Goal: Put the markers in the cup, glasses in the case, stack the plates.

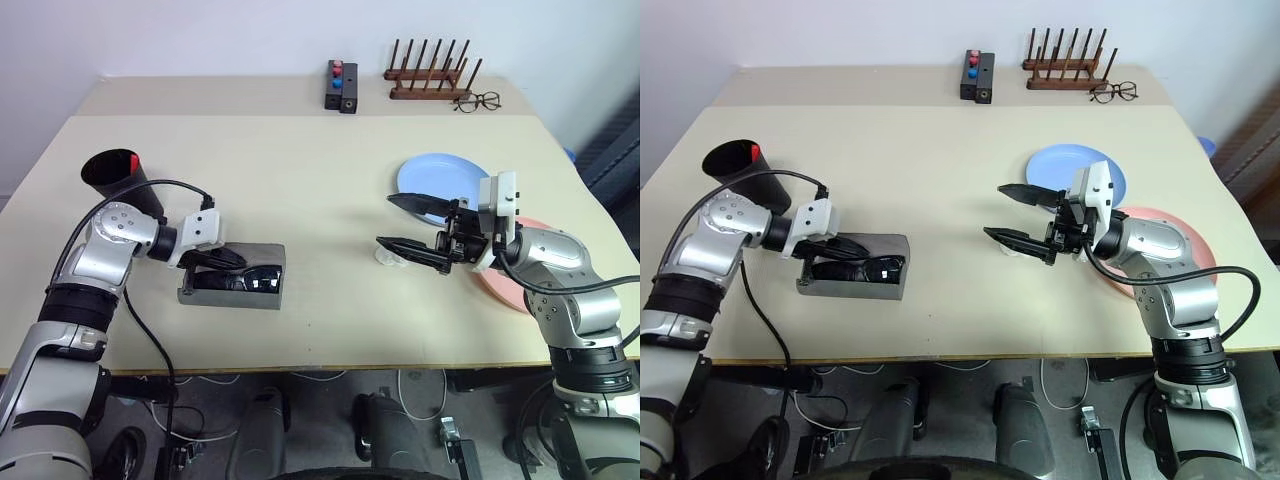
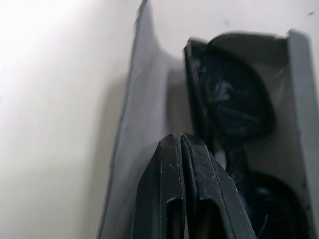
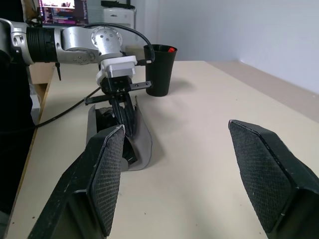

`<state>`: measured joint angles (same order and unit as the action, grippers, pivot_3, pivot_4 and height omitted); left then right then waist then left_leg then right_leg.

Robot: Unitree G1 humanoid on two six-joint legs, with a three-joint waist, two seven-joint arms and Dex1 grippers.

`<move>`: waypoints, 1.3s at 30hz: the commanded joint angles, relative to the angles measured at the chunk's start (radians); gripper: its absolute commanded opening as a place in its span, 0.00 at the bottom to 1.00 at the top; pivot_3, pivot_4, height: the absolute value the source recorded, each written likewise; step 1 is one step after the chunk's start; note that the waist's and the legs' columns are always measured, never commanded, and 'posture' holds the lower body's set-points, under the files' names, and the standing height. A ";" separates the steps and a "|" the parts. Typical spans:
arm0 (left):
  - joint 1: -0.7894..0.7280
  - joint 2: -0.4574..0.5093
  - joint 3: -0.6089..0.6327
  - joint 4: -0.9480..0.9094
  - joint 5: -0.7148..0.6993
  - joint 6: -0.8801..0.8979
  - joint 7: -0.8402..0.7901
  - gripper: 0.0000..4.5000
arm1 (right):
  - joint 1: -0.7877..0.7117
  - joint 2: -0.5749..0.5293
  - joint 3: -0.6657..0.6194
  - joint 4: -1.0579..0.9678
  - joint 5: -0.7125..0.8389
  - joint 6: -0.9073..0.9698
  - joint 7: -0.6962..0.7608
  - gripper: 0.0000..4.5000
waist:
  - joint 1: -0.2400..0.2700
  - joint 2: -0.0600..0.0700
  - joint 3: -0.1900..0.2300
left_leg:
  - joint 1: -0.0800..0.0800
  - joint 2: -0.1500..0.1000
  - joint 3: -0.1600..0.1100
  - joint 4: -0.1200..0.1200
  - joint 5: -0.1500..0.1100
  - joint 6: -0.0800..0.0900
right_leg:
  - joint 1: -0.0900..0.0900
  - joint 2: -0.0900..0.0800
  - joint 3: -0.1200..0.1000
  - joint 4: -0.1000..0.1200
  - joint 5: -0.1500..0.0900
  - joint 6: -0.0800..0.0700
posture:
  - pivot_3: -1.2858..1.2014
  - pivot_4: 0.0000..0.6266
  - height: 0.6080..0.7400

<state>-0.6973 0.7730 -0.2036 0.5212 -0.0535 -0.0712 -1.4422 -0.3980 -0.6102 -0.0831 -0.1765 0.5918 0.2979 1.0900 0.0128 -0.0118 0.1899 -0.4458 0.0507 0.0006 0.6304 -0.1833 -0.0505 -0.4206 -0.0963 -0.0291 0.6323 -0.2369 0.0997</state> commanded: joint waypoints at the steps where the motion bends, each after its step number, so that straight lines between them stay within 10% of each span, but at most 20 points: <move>1: -0.057 -0.008 0.034 0.019 -0.009 0.043 0.037 0.02 | -0.019 -0.001 -0.010 -0.025 0.009 -0.011 0.001 0.76 | 0.000 0.000 0.000 | 0.000 0.000 0.000 0.000 0.000 0.000 | 0.000 0.000 0.000 0.000 0.000 0.000 | 0.52 0.24 1.00; 6: -0.122 -0.010 0.058 0.060 -0.056 0.170 0.000 0.07 | -0.020 0.000 -0.009 -0.024 0.008 -0.011 0.003 0.76 | -0.002 0.000 0.000 | 0.000 0.000 0.000 0.000 0.000 0.000 | 0.000 0.000 0.000 0.000 0.000 0.000 | 0.52 0.24 1.00; 12: -0.137 0.018 0.056 0.052 -0.076 0.233 -0.087 0.63 | -0.019 0.000 -0.009 -0.022 0.007 -0.013 0.003 0.76 | -0.007 0.000 0.000 | 0.000 0.000 0.000 -0.001 0.000 0.000 | 0.000 0.000 0.000 0.000 0.000 0.000 | 0.52 0.24 1.00; 39: -0.011 0.031 -0.011 -0.069 0.049 -0.076 -0.066 0.63 | -0.013 0.007 -0.009 -0.023 0.005 -0.018 -0.005 0.76 | -0.002 0.000 0.000 | 0.000 0.000 0.000 0.000 0.000 0.000 | 0.000 0.000 0.000 0.000 0.000 0.000 | 0.52 0.24 1.00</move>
<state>-0.7166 0.7937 -0.2134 0.4597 -0.0210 -0.1100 -1.5191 -0.4014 -0.6074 -0.0829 -0.1759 0.5911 0.2974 1.0865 0.0110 -0.0118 0.1899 -0.4456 0.0508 0.0006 0.6300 -0.1833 -0.0504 -0.4206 -0.0963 -0.0290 0.6323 -0.2369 0.0996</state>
